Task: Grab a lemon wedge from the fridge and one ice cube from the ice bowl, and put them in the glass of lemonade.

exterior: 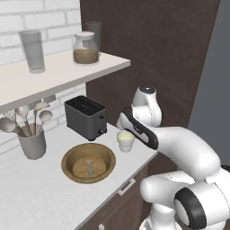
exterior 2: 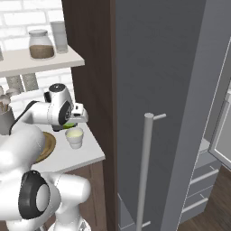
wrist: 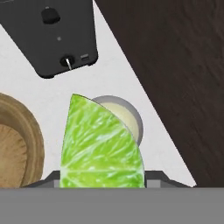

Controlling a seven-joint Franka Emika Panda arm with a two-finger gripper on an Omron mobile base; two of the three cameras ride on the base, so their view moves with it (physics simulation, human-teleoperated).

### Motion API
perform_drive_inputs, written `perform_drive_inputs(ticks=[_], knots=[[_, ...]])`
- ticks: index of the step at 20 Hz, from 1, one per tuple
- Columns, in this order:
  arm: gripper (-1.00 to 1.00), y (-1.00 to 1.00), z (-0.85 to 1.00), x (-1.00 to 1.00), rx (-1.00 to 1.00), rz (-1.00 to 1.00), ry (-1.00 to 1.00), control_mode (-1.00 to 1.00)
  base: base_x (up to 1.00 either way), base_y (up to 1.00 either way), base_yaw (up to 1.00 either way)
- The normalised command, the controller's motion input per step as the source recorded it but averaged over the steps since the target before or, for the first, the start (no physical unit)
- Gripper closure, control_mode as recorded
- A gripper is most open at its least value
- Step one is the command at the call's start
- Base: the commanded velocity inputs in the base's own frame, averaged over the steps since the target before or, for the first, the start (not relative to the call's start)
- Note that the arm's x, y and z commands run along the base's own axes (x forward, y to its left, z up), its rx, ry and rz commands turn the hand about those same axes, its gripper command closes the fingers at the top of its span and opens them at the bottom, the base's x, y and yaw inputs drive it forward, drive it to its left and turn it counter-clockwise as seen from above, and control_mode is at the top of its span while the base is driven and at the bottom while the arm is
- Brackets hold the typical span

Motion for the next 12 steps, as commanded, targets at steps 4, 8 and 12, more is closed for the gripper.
perform_drive_inputs(ticks=[4, 8, 12], knots=[[1.00, 0.01, -0.30, 0.05, 0.00, 0.00, 0.08, -1.00, 0.00, 0.00, 0.00], [1.00, 0.04, -0.41, 0.09, 0.00, 0.00, 0.08, -1.00, 0.00, 0.00, 0.00], [1.00, 0.04, -0.25, 0.15, 0.00, 0.00, 0.07, -1.00, 0.00, 0.00, 0.00]])
